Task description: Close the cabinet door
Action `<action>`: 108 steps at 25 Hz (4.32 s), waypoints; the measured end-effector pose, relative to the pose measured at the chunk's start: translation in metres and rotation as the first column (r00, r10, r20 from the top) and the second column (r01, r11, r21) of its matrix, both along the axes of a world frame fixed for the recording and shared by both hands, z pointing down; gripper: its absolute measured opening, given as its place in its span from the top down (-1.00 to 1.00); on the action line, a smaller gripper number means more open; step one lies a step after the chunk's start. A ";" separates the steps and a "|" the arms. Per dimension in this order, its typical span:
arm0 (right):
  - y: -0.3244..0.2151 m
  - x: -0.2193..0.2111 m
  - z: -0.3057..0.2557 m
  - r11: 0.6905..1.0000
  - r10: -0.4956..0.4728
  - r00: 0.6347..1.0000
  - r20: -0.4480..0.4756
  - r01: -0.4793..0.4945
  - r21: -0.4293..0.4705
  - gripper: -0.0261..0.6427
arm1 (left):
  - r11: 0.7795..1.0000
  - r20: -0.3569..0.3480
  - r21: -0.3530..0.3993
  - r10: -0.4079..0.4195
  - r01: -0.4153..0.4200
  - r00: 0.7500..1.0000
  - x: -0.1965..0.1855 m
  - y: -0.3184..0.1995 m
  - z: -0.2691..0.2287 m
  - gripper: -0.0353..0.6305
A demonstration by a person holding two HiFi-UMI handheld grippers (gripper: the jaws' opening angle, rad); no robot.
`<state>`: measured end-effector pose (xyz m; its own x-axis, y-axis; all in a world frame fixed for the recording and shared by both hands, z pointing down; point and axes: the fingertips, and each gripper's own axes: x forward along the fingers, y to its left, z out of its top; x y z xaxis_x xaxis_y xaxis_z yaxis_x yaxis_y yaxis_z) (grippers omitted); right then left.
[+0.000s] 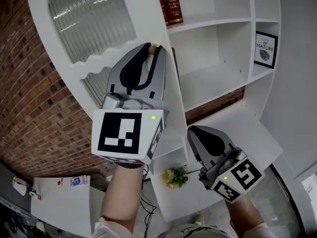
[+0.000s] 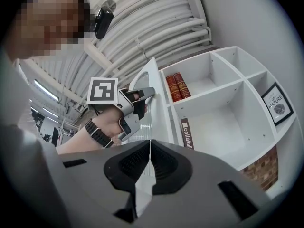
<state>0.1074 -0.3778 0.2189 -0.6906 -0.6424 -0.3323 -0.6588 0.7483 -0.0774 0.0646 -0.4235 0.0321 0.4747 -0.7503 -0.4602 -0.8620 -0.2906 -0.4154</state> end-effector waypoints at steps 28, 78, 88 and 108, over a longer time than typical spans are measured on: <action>-0.060 0.001 0.013 0.997 -0.068 0.998 0.015 0.068 -0.034 0.86 | 0.991 0.011 0.005 -0.133 0.133 0.991 -0.008 -0.069 -0.001 0.62; -0.025 -0.025 0.035 0.997 -0.033 0.999 -0.034 0.031 -0.066 0.86 | 0.999 -0.011 -0.039 0.001 -0.002 1.000 -0.031 -0.018 0.035 0.78; 0.008 -0.054 0.044 0.998 0.024 0.997 -0.073 -0.028 -0.064 0.86 | 0.991 -0.018 -0.115 0.063 -0.064 0.998 -0.059 0.027 0.091 0.86; 0.091 -0.113 0.086 0.981 0.141 0.976 -0.164 -0.160 -0.109 0.87 | 0.908 -0.141 -0.369 0.157 -0.199 0.978 -0.141 0.144 0.221 0.86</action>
